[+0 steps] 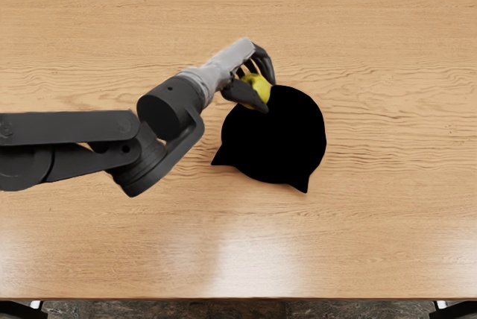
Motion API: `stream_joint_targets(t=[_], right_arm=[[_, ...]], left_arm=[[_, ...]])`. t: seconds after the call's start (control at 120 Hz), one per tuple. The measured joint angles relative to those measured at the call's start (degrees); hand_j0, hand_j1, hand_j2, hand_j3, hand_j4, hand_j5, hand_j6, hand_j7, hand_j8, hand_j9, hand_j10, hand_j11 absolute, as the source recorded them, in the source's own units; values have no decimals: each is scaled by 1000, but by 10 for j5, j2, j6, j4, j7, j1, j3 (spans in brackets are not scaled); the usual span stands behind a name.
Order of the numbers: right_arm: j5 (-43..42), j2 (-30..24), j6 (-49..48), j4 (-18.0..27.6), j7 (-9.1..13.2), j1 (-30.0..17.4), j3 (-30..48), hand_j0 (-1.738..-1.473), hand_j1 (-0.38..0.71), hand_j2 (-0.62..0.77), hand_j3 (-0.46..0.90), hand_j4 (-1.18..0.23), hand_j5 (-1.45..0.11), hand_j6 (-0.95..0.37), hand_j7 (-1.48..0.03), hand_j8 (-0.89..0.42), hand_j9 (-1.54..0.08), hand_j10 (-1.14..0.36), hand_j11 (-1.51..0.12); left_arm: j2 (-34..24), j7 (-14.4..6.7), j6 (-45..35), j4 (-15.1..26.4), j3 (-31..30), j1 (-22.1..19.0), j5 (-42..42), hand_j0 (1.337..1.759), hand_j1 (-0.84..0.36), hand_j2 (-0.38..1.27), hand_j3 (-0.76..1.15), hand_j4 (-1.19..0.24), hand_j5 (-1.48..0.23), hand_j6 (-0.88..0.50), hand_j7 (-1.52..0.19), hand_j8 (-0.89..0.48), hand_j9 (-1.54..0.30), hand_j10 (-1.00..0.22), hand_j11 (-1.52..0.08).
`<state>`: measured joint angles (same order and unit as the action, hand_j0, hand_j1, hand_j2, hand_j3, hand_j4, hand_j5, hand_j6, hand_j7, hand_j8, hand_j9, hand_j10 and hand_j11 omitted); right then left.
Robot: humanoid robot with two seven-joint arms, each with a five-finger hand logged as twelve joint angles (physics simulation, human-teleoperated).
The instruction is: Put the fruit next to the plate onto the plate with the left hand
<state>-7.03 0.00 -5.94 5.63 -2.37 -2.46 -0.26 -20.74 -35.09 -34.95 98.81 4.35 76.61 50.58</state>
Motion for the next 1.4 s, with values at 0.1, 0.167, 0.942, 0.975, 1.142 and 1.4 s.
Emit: stream_joint_targets(t=[0.1,0.167,0.942,0.975,1.142,1.4], right_arm=[[0,0,0,0,0,0,0,-1658,-305,-7,0,-37,-47,-37,-47,-37,-47,-37,-47],[0,0,0,0,0,0,0,-1658,-305,-7,0,-37,-47,-37,-47,-37,-47,-37,-47],[0,0,0,0,0,0,0,-1658,-305,-7,0,-37,-47,-37,-47,-37,-47,-37,-47],[0,0,0,0,0,0,0,-1658,-305,-7,0,-37,-47,-37,-47,-37,-47,-37,-47],[0,0,0,0,0,0,0,-1658,-305,-7,0,-37,-47,-37,-47,-37,-47,-37,-47],[0,0,0,0,0,0,0,-1658,-305,-7,0,-37,-47,-37,-47,-37,-47,-37,-47]], left_arm=[[14,0,0,0,-7,-13,7,1645,-382,497,0,-812,-1154,-450,-1138,-319,-1140,-449,-1135],[24,0,0,0,-11,-17,13,1644,-412,536,0,-811,-1165,-433,-1147,-300,-1149,-428,-1142],[62,1,-1,-33,-25,-30,20,1655,-196,227,0,-481,-653,-424,-646,-399,-647,-433,-647],[62,1,-1,-34,-25,-30,20,1656,-168,202,0,-454,-614,-405,-608,-384,-609,-413,-608],[62,1,-1,-34,-25,-29,19,1657,-59,120,0,-351,-466,-329,-464,-320,-464,-333,-464],[52,1,-1,-33,4,-28,19,1658,16,71,0,-282,-369,-276,-368,-274,-368,-277,-368]])
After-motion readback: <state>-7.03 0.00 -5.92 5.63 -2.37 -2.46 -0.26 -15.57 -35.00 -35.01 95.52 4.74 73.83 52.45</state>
